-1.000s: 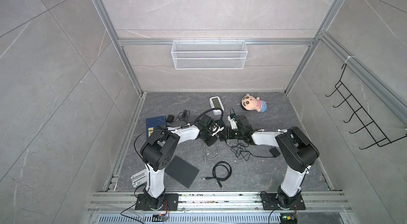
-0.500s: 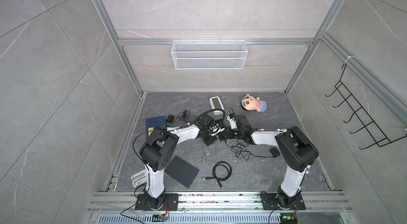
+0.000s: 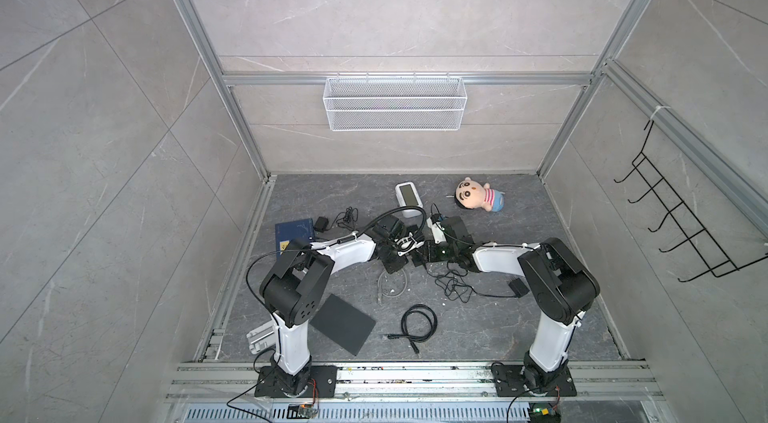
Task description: Insert the plug into the switch port
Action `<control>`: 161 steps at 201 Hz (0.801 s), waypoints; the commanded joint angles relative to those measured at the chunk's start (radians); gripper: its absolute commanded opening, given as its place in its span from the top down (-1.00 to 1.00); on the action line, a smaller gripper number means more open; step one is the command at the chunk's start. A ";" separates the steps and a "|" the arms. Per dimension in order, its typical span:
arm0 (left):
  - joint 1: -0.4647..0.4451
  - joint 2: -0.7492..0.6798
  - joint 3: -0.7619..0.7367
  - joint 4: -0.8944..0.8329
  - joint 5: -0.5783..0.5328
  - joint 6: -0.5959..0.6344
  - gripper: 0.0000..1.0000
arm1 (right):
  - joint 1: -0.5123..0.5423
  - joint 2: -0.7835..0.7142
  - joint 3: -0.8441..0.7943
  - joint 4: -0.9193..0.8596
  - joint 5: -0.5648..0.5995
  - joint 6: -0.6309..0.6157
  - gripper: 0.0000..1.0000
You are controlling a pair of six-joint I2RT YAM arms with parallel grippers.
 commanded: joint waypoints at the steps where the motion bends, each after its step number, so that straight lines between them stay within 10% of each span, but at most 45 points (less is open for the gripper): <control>1: -0.040 -0.062 0.025 0.230 0.082 0.025 0.98 | 0.060 0.048 -0.018 -0.105 -0.104 -0.003 -0.17; 104: -0.066 -0.095 -0.096 0.375 0.068 0.117 0.96 | 0.001 0.055 0.010 -0.163 -0.222 -0.052 -0.18; 161: -0.077 -0.044 -0.066 0.360 -0.033 -0.060 0.93 | -0.003 0.045 0.007 -0.187 -0.203 0.044 -0.17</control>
